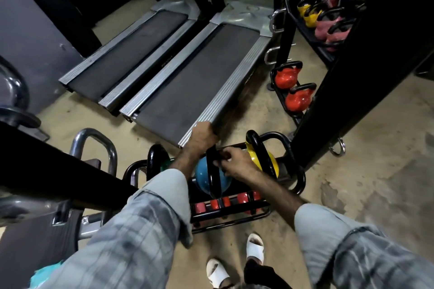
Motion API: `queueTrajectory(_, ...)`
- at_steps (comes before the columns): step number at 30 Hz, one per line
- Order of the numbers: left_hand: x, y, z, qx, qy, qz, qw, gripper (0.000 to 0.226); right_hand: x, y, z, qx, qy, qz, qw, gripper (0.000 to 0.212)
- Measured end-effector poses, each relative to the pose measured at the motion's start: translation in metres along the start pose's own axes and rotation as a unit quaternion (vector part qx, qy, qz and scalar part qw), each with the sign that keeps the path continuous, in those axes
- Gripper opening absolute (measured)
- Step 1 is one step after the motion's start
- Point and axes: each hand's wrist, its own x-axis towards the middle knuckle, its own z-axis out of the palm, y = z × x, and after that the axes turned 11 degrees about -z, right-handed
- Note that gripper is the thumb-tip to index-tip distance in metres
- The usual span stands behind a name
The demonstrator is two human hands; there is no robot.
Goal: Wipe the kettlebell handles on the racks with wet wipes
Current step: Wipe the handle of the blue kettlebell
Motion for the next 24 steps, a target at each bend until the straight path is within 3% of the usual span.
queueTrajectory(2, -0.002, -0.004, -0.002, -0.04, 0.016, -0.007, 0.999, 0.025, 0.004, 0.001, -0.002, 0.017, 0.081, -0.017, 0.996, 0.031)
queueTrajectory(4, -0.007, -0.01, -0.005, -0.129, 0.041, 0.005, 0.991, 0.018, 0.009, 0.0, -0.004, 0.055, 0.137, -0.053, 0.988, 0.039)
queueTrajectory(7, -0.017, -0.02, -0.012, -0.289, 0.04, -0.016, 0.956, 0.02, 0.014, -0.007, -0.003, 0.098, 0.136, -0.118, 0.979, 0.05)
queueTrajectory(10, -0.021, -0.026, -0.006, -0.396, -0.016, -0.078, 0.915, 0.026, 0.019, -0.009, 0.006, 0.086, 0.161, -0.129, 0.975, 0.037)
queueTrajectory(13, -0.022, -0.032, -0.004, -0.408, -0.049, -0.094, 0.907, 0.028, 0.027, -0.001, 0.013, 0.114, 0.21, -0.088, 0.967, 0.019)
queueTrajectory(16, -0.031, -0.039, -0.005, -0.314, -0.013, -0.032, 0.949, 0.01, 0.033, 0.01, 0.013, 0.136, 0.24, -0.028, 0.961, 0.012)
queueTrajectory(19, -0.035, -0.043, 0.003, -0.221, -0.024, 0.0, 0.975, 0.027, 0.033, 0.017, 0.029, 0.175, 0.208, 0.033, 0.962, 0.007)
queueTrajectory(24, -0.034, -0.043, -0.007, -0.169, -0.059, 0.017, 0.984, 0.049, 0.051, 0.022, 0.059, 0.302, 0.217, 0.131, 0.919, 0.015)
